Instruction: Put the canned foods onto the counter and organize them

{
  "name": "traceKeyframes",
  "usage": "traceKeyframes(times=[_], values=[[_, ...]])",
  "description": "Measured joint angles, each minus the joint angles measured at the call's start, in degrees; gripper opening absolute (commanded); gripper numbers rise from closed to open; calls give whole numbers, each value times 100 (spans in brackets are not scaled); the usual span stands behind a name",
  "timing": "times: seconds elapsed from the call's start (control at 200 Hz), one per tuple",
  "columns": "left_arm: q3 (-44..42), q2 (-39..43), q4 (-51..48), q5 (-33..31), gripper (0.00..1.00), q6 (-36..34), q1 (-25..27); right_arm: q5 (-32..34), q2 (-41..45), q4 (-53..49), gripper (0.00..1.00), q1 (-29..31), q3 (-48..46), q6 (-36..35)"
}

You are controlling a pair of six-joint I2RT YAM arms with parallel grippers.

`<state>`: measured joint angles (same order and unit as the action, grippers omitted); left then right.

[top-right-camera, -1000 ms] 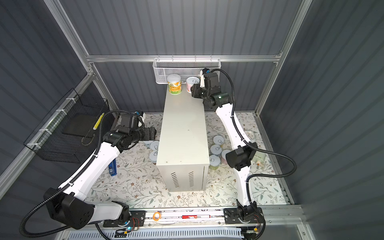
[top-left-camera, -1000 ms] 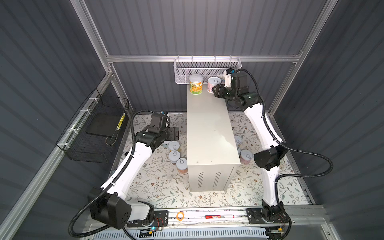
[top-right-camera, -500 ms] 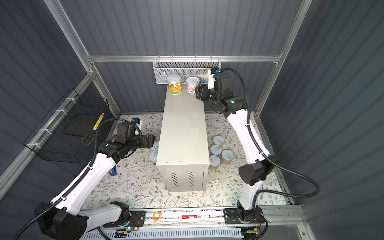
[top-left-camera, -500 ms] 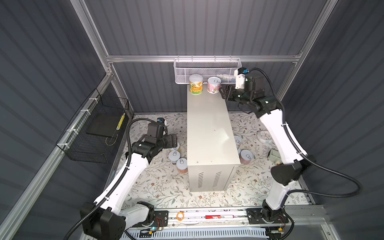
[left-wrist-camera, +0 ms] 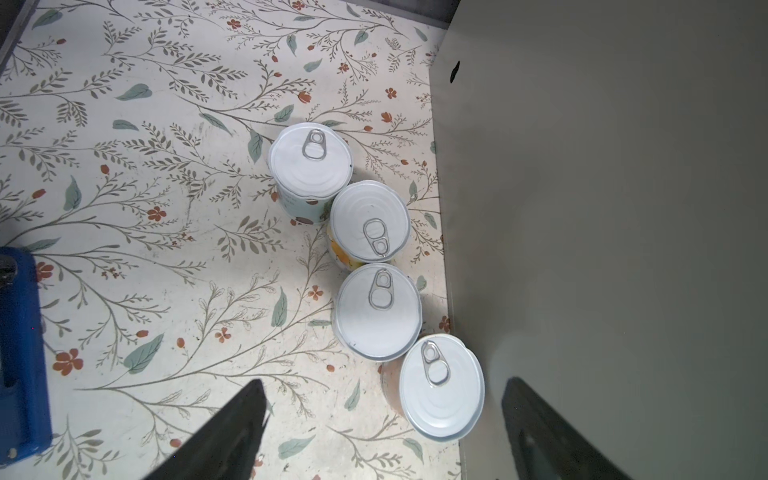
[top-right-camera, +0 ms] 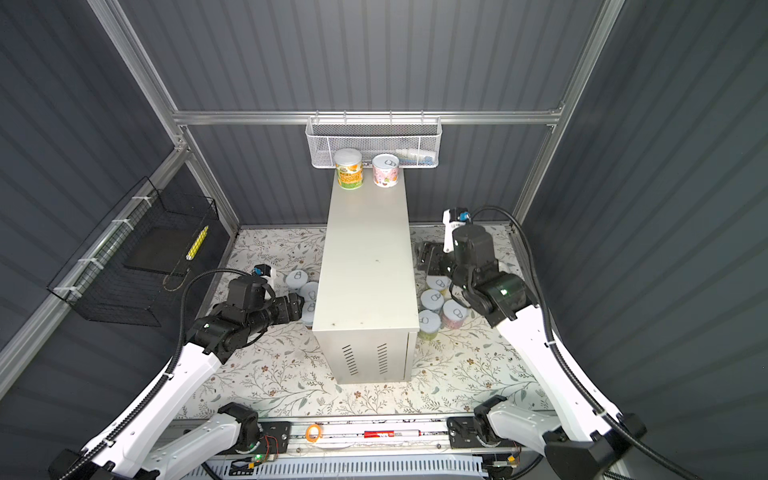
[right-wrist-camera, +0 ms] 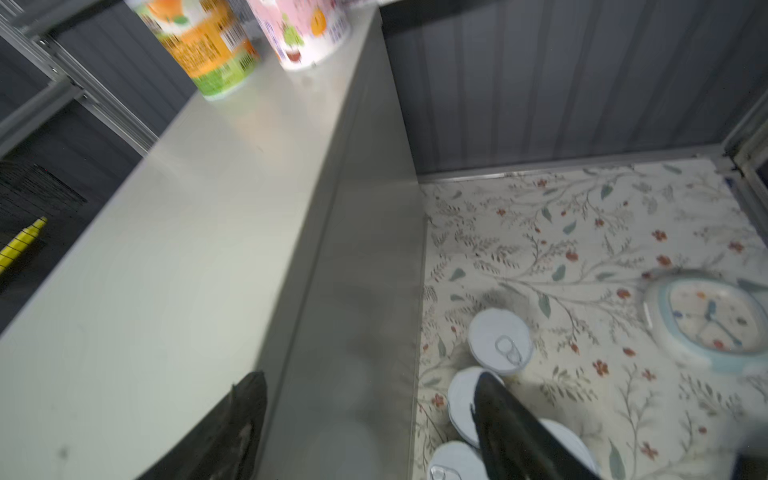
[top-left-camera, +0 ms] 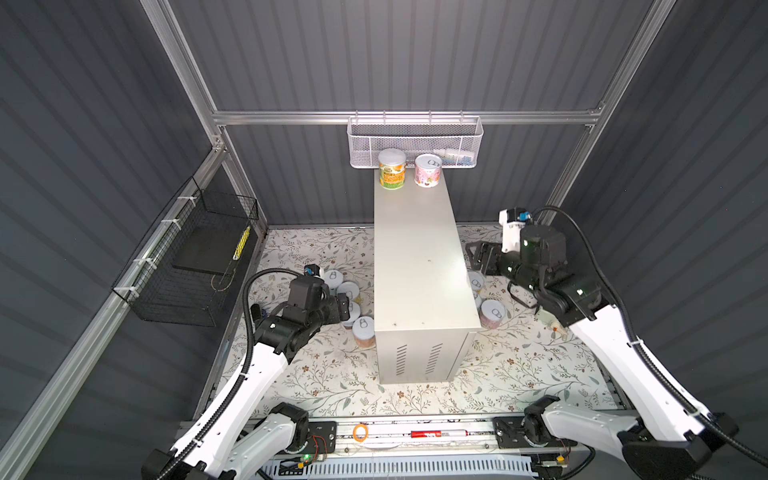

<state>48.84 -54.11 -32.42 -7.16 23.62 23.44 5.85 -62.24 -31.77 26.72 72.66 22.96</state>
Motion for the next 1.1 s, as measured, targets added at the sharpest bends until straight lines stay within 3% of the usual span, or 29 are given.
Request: traceKeyframes(times=[0.265,0.485,1.101], values=[[-647,94,20,-332,93,452,726,435,1287,-350,90,170,-1381,455],[-852,74,17,-380,98,686,789,514,1709,-686,91,221,-2378,968],[-1322,-553,903,-92,99,925,815,728,1665,-750,93,243,-2498,1115]])
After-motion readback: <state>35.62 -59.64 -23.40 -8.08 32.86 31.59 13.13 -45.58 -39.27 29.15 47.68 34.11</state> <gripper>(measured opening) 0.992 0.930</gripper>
